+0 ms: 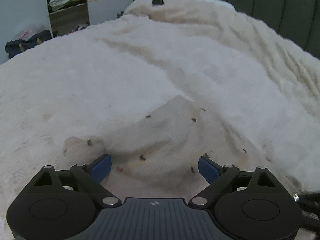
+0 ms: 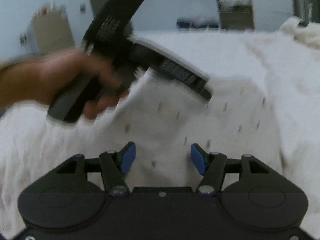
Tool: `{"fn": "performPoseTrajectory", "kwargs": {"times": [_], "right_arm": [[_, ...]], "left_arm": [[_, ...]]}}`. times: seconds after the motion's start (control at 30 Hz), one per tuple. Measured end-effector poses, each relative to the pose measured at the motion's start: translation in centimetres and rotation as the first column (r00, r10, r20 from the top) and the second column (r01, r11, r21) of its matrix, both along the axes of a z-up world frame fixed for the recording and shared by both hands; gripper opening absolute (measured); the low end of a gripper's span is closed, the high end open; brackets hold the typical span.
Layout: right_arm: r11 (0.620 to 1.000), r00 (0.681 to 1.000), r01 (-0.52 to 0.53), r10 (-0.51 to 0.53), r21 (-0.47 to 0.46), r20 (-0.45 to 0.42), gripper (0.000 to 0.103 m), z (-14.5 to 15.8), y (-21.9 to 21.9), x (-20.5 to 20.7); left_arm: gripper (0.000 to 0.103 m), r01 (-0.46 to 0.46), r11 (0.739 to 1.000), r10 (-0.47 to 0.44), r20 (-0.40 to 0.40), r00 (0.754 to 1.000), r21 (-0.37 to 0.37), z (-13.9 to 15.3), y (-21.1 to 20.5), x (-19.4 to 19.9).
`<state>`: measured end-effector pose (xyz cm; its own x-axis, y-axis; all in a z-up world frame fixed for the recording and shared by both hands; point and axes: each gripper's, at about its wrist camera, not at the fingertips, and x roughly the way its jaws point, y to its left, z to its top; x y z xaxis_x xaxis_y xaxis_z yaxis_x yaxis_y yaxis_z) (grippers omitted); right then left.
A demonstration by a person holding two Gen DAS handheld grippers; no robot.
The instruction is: Fold clothes
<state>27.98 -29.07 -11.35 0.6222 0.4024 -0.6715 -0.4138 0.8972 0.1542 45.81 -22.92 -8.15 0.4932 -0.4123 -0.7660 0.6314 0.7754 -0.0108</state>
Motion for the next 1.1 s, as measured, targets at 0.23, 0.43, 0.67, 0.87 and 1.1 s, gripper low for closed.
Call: {"fn": "performPoseTrajectory", "kwargs": {"times": [0.23, 0.43, 0.67, 0.87, 1.1], "right_arm": [[0.980, 0.981, -0.193, 0.191, -0.045, -0.041, 0.060, 1.3, -0.2, -2.2], [0.976, 0.998, -0.050, 0.043, 0.210, 0.037, 0.064, 3.1, -4.8, -1.7], [0.984, 0.980, 0.049, -0.080, 0.171, 0.184, 0.079, 1.3, -2.3, -0.4], [0.996, 0.998, -0.070, 0.070, 0.059, 0.011, 0.079, -1.7, 1.2, -0.3], [0.990, 0.991, -0.131, 0.130, 0.059, 0.028, 0.080, 1.8, -0.6, -3.7]], "left_arm": [[0.099, 0.040, 0.997, -0.041, 0.019, 0.999, 0.070, -0.6, -2.4, 0.4], [0.099, 0.061, 0.988, -0.051, 0.076, 0.996, -0.140, 4.4, 1.7, -1.5], [0.099, 0.043, 0.999, -0.041, 0.082, 0.996, -0.019, 3.1, 4.9, -3.0], [0.099, -0.007, 0.999, 0.005, 0.044, 0.999, 0.042, 0.1, 4.5, -2.0], [0.099, -0.150, 0.985, 0.159, 0.102, 0.982, -0.084, 4.3, 8.7, -1.3]]}}
